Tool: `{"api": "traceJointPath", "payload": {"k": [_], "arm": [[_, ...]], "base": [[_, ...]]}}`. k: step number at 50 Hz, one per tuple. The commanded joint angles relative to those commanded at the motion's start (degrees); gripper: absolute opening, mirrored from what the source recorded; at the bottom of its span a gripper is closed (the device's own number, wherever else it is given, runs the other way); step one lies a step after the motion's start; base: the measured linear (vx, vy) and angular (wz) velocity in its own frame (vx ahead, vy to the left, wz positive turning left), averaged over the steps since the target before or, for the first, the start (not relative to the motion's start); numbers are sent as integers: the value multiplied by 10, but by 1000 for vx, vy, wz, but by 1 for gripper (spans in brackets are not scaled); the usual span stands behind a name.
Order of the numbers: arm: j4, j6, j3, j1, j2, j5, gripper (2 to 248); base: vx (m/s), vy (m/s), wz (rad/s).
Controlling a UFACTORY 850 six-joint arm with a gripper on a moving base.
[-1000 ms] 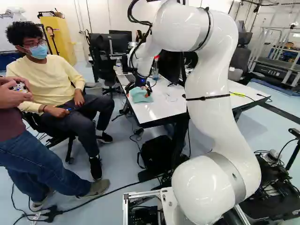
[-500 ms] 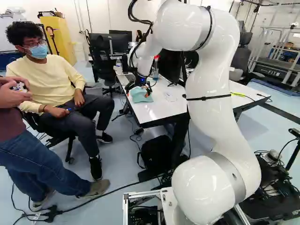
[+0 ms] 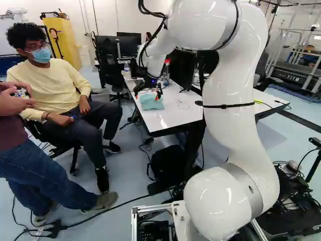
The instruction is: Clean the table with the green towel
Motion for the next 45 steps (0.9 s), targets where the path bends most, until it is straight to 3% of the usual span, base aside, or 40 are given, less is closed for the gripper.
{"api": "traceJointPath", "payload": {"k": [8,28,45], "arm": [[0,0,2,0,12,24,247],[0,0,47,3,63,139,247],[7,0,86,-15,93,241,247]], "base": [[0,0,0],[0,0,0],[0,0,0]]}}
